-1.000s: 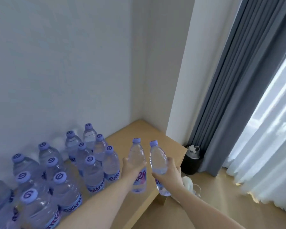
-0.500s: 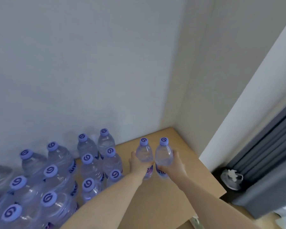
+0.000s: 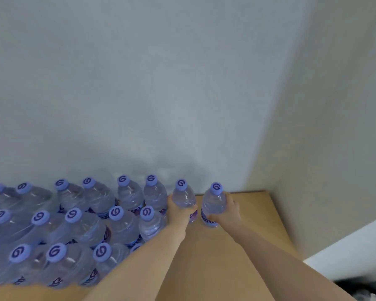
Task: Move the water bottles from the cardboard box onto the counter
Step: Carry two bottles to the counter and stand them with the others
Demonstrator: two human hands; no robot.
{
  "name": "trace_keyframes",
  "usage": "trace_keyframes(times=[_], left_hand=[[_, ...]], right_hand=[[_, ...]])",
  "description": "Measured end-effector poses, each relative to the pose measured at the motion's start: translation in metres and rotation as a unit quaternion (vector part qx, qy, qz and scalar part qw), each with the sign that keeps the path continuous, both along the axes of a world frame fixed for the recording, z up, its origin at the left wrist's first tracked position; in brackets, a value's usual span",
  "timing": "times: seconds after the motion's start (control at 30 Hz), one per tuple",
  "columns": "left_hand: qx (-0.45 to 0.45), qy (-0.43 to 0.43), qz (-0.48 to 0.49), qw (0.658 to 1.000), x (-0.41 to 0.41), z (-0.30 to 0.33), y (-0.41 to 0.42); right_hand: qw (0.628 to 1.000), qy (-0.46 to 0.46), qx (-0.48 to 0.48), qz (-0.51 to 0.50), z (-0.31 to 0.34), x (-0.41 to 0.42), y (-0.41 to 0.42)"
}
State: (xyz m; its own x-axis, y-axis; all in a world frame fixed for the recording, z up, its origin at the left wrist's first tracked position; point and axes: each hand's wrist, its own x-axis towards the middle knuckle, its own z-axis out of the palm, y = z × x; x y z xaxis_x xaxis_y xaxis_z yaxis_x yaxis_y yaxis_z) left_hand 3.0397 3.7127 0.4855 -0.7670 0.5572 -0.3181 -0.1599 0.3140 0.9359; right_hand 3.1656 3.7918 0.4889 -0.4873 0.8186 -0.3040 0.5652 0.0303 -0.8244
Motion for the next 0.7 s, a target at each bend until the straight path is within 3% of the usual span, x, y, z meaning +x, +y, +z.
trace_keyframes(times=[0.1, 0.37, 0.7], left_hand=[[-0.017, 0.066, 0.024, 0.997, 0.003, 0.0, 0.009], [0.006, 0.028, 0.107, 0.994, -0.002, -0.009, 0.022], [-0.04, 0.077, 0.064, 0.994, -0.007, -0.017, 0.022]], right_hand=[[0.999, 0.042, -0.011, 0.014, -0.002, -0.009, 0.013], [0.993, 0.091, 0.009, 0.072, -0.007, -0.028, 0.037], [0.992, 0.057, 0.067, 0.089, -0.01, -0.033, 0.029]])
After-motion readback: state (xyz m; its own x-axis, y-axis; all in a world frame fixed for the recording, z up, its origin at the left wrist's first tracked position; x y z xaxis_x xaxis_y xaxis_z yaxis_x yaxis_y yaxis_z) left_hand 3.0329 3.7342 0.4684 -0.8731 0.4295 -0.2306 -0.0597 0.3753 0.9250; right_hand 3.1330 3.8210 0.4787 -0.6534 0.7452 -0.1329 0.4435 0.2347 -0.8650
